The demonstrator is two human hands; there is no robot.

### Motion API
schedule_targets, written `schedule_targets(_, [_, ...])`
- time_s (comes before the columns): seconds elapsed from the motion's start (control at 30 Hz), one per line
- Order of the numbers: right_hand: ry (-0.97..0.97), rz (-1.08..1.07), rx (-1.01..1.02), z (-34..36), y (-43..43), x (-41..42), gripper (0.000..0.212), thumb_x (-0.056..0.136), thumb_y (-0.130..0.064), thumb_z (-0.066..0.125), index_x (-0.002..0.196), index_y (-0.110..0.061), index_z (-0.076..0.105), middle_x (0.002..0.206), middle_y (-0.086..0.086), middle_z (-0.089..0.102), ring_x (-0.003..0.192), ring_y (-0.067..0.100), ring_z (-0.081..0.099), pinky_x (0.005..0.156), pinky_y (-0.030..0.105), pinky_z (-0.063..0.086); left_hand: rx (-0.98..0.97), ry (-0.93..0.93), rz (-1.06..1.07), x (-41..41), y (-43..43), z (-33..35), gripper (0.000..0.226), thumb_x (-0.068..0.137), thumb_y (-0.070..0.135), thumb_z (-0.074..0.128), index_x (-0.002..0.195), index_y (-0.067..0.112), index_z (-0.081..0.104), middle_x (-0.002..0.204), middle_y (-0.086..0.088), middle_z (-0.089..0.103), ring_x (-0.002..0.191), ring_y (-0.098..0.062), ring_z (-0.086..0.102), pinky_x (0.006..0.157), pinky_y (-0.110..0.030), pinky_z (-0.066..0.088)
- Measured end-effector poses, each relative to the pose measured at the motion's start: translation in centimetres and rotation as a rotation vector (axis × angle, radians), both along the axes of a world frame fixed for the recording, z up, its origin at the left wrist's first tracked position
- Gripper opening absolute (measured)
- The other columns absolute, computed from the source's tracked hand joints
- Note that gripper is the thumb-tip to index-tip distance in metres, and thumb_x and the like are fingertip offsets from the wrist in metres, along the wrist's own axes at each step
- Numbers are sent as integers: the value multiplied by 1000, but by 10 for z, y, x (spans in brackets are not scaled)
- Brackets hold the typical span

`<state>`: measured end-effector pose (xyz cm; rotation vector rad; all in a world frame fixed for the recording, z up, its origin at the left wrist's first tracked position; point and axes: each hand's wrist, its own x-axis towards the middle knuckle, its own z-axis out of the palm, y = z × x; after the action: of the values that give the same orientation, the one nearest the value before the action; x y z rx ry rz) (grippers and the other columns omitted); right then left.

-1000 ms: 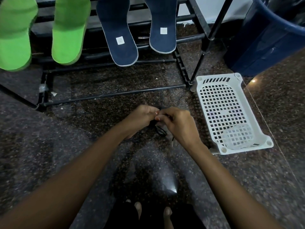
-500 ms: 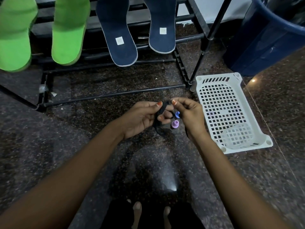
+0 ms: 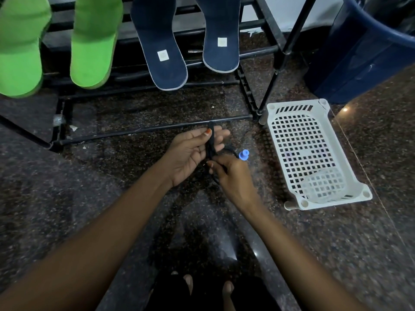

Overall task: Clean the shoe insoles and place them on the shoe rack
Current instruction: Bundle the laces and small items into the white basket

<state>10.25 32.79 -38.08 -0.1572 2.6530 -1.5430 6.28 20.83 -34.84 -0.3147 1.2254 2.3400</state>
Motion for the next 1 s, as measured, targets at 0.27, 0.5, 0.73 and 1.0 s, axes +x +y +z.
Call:
schedule_targets(0.27, [89,28,188,9,6,4,10,85,-9,62,90,-7,71,82,7,68,72,19,61,64,32,47,-244,55,-69,1,1,-10,20,99,2,40,107,1,58,93,-2,71,81,-5,69,82,-18,54])
schedule_targets(0.5, [141,-28,158,14,11,-1,10,79,-1,67,86,-6,72,85,8,71,78,21,65,70,33,52,-397,70,-206,3,1,-14,20,99,5,43,113,2,57,95,-2,68,84,-2,68,79,-15,52])
schedule_targets(0.73, [258,0,143,15,22,-9,12,74,2,66,82,-4,72,77,3,66,72,5,57,68,1,36,-495,80,-353,4,2,-14,24,100,8,41,91,9,64,77,4,68,75,-1,63,82,-21,46])
schedule_targets(1.0, [159,-23,-23,18,37,-17,17,78,5,62,75,-11,68,78,-14,53,77,-9,52,70,3,35,-327,18,-434,6,2,-5,25,101,5,36,95,-1,59,64,-2,66,59,-7,62,65,-18,54])
